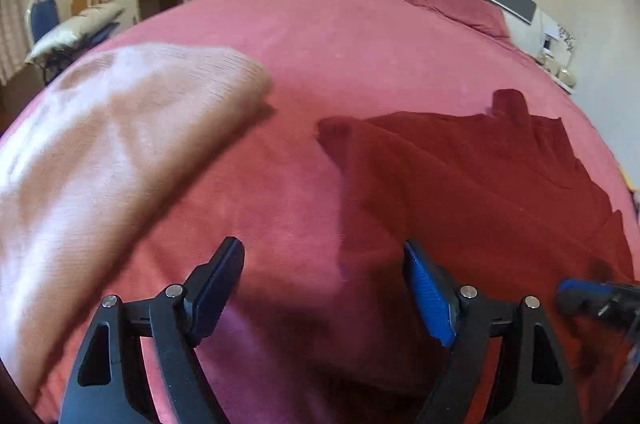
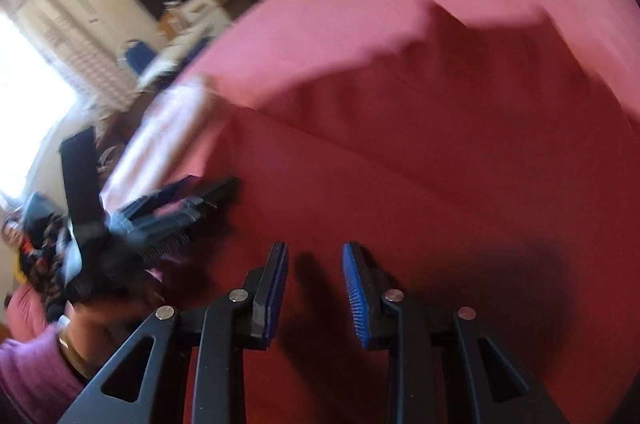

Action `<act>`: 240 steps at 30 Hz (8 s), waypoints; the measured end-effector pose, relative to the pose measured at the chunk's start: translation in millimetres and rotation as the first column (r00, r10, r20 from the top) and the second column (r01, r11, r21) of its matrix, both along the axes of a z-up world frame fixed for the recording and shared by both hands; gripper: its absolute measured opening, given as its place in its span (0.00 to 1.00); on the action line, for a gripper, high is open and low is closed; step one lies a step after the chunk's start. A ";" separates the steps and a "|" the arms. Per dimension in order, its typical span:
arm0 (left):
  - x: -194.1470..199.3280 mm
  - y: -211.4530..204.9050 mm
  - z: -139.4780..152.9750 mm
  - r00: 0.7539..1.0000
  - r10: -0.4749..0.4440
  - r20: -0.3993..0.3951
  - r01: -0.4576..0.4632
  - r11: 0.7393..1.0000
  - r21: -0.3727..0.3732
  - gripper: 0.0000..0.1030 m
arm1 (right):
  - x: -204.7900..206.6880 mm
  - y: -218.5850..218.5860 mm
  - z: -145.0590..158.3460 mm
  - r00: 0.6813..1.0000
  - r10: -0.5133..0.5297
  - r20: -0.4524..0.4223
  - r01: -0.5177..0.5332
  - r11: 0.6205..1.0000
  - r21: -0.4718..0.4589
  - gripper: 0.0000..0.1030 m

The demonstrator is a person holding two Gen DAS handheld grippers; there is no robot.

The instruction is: Fold clothes

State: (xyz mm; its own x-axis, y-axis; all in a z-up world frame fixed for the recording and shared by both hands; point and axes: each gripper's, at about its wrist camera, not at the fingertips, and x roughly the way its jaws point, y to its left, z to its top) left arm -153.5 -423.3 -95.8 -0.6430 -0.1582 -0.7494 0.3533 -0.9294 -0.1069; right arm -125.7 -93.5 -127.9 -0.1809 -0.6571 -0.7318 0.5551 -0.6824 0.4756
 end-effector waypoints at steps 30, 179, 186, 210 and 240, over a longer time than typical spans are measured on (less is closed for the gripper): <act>-126.2 55.3 75.8 0.925 -0.379 0.032 0.371 0.918 0.140 0.81 | -84.9 147.5 70.4 0.977 -0.211 -0.006 0.208 0.967 -0.145 0.36; -112.7 98.2 72.4 0.903 -0.424 -0.077 0.374 0.683 0.627 0.07 | -125.4 123.8 40.5 0.841 -0.238 0.485 0.392 0.887 -0.245 0.07; -89.6 102.0 23.0 0.898 -0.428 0.103 0.299 0.764 0.572 0.07 | -97.6 116.1 34.8 0.869 -0.225 0.440 0.312 0.940 -0.136 0.07; -127.2 36.0 22.2 0.978 -0.204 0.050 0.156 0.865 0.477 0.61 | -172.4 88.7 1.6 0.893 -0.340 0.296 0.312 0.940 0.138 0.13; -79.5 18.5 54.1 0.980 0.052 -0.191 0.024 0.927 0.375 0.67 | -134.5 16.4 1.6 0.963 -0.268 0.019 0.268 0.964 0.001 0.17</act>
